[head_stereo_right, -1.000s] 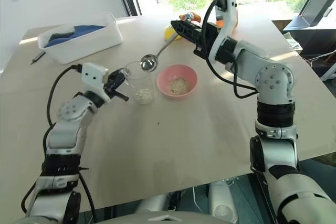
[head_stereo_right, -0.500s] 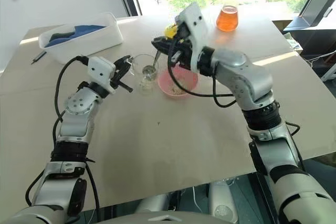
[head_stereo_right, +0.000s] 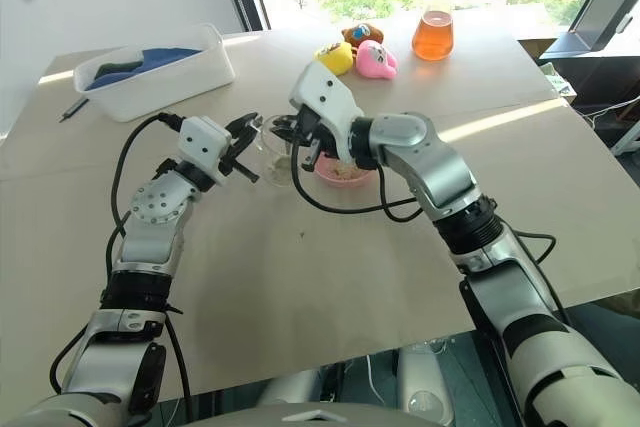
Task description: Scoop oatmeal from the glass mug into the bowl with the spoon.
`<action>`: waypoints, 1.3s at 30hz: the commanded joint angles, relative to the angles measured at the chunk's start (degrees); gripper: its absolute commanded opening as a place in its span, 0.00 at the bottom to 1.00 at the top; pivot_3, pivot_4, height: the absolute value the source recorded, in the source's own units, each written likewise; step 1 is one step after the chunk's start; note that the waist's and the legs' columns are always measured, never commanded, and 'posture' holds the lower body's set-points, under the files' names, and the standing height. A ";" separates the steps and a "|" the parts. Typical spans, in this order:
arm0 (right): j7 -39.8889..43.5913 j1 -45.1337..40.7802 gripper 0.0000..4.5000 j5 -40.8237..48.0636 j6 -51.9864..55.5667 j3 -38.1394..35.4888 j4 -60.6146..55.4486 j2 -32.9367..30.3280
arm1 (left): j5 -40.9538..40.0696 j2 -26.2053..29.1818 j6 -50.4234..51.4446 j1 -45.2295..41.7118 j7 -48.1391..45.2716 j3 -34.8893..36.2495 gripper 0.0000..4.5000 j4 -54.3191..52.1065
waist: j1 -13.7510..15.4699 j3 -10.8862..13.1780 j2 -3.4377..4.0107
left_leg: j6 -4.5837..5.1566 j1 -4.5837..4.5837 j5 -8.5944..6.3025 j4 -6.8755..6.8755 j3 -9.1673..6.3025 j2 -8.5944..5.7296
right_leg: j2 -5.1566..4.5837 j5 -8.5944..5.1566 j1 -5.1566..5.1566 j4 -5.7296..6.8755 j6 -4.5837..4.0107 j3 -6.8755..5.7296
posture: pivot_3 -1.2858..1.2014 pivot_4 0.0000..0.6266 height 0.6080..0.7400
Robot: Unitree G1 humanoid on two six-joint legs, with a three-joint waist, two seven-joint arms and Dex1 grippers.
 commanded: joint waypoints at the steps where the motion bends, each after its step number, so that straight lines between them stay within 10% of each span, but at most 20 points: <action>1: -5.09 -1.12 0.00 6.70 14.41 -7.14 -1.95 3.55 | -0.44 0.77 -2.40 -1.16 0.42 1.19 0.01 -1.54 | 0.04 0.00 0.00 | 0.00 0.00 0.00 0.01 -0.01 0.00 | 0.00 0.00 0.00 0.02 0.00 0.00 | 0.52 0.24 1.00; 15: -27.01 -13.10 0.00 20.87 38.79 -39.67 10.44 13.31 | -4.16 -0.09 4.12 0.92 -2.41 1.60 0.01 -0.11 | -0.20 0.00 0.01 | 0.00 0.02 0.00 0.03 0.01 -0.06 | -0.08 0.00 -0.05 0.41 0.00 -0.01 | 0.52 0.24 1.00; 39: -38.45 -19.26 0.00 26.75 44.33 -53.60 17.49 9.01 | -6.81 -2.87 1.63 0.76 -1.78 3.64 0.01 1.72 | -1.34 -0.01 0.02 | 0.02 0.00 0.01 0.04 0.01 -0.11 | -0.36 0.00 -0.07 0.51 0.00 0.01 | 0.52 0.24 1.00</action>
